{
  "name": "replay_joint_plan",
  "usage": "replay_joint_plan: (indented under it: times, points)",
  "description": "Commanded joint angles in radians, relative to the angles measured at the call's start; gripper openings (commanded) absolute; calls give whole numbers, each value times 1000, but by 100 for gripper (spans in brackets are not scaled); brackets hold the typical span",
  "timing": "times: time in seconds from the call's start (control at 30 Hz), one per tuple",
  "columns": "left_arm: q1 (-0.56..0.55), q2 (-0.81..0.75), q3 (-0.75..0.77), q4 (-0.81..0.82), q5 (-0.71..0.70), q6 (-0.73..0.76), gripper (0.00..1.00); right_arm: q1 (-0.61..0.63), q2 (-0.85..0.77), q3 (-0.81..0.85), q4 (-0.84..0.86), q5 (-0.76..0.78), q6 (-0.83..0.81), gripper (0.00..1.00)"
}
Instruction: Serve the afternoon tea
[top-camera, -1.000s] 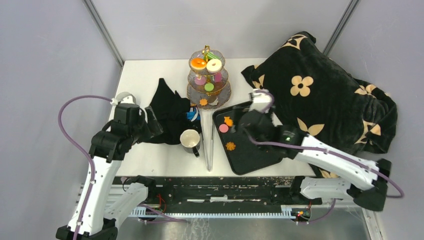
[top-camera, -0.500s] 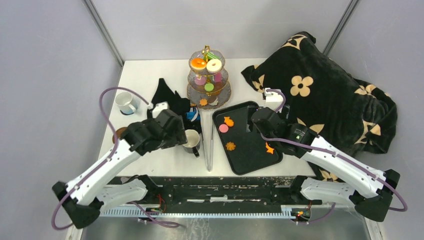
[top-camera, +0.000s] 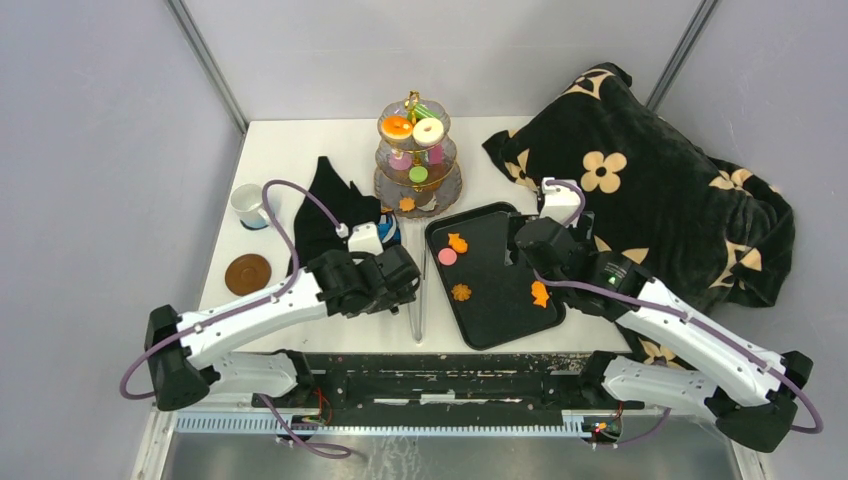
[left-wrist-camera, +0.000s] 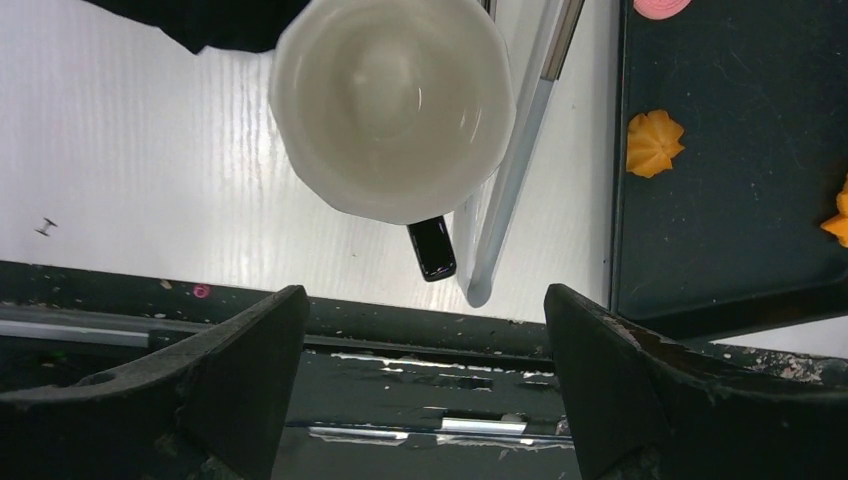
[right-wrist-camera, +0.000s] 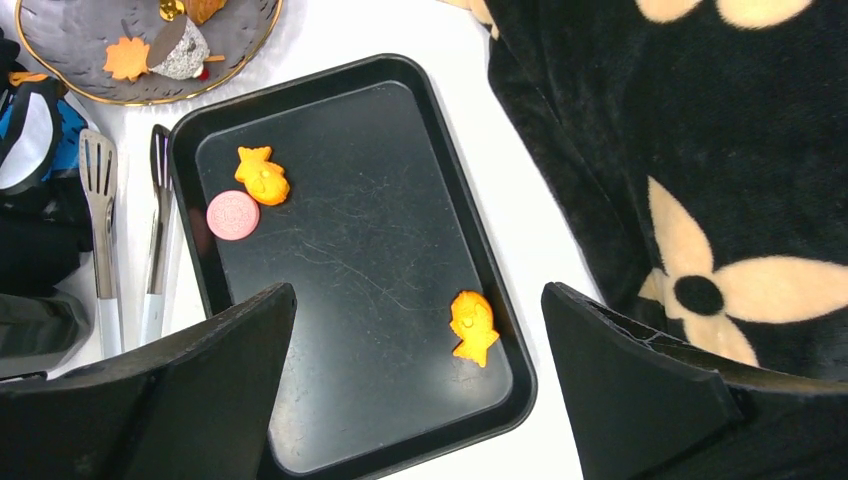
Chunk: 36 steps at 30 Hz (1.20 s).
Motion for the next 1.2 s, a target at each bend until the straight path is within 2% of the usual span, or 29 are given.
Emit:
replay_joint_plan:
  times: [0.0,0.13,0.43,0.9,1.1,1.17]
  points:
    - [-18,51,-13,57,-6,-159,94,-7,-40,27,-11,50,-31,100]
    - [-18,105,-30,96,-9,-184,92,-10,-54,21,-25,51,-36,100]
    - [-4,245,-31,143,-26,-198,76,-12,-90,-12,-19,49,-45,100]
    - [54,293,-77,149,-28,-198,56,-13,-113,-37,-23,44,-39,100]
    - [54,294,-74,149,-29,-193,43,-15,-91,-32,-17,37,-42,100]
    - [54,295,-68,144,-31,-186,34,-15,-84,-32,-9,31,-43,100]
